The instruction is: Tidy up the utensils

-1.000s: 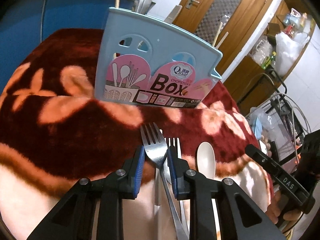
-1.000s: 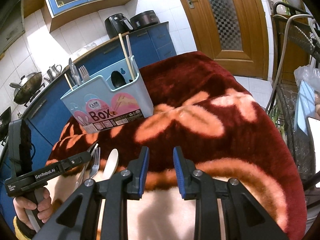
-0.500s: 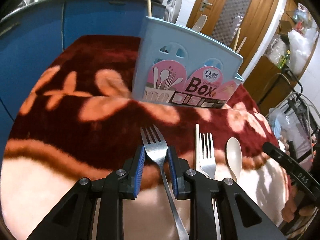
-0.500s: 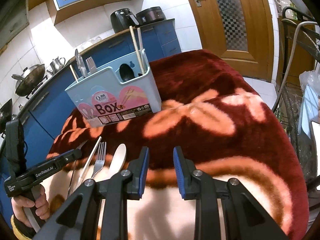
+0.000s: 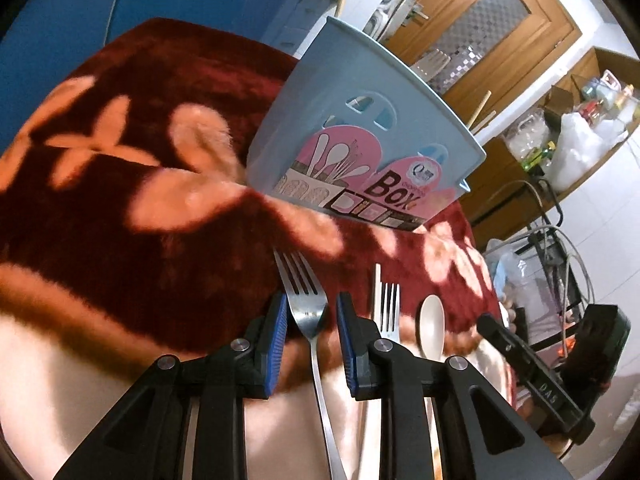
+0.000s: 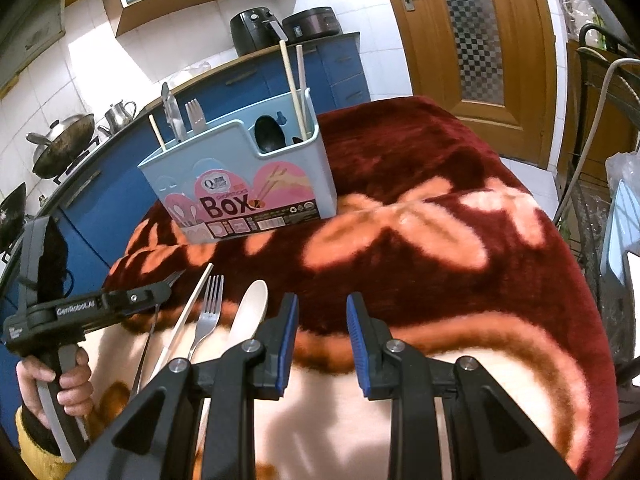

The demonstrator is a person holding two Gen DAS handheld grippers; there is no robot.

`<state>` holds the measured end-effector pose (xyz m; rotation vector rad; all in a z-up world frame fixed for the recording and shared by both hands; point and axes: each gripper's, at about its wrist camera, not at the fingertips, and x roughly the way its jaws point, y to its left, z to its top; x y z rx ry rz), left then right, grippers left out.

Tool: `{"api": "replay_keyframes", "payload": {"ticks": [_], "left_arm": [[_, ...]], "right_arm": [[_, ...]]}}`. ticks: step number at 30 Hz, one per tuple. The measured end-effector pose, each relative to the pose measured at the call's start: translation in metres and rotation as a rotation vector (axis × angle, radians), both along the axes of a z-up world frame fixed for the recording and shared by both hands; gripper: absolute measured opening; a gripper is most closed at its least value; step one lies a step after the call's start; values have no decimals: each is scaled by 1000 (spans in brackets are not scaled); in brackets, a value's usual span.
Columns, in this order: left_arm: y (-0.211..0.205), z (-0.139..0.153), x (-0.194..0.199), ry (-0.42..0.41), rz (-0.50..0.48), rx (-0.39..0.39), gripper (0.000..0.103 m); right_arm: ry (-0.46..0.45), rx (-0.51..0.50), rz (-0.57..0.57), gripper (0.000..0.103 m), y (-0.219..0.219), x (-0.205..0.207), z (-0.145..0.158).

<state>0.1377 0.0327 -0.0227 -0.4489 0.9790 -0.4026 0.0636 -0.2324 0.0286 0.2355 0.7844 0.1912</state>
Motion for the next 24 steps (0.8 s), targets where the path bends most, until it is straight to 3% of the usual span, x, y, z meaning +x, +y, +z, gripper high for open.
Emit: {"api": "replay_keyframes", "payload": {"ticks": [2,4,7,12,24], "left_arm": [[2,0,2,3,-2,-15,22],[0,1,4,-12,-7,-15,9],[1,0,2,-11,-7,-36,5],[5,5,-6,-48,9,-47,4],[19,53,-36,-263,59,11,2]], "right_arm": [[4,2,6,28,2,1,0],[7,2,11,28,4,1,1],[16,10,23,28,8,3,0],[48,33,55,28,15,8,-3],[139,62,123,28,37,30,-17]]}}
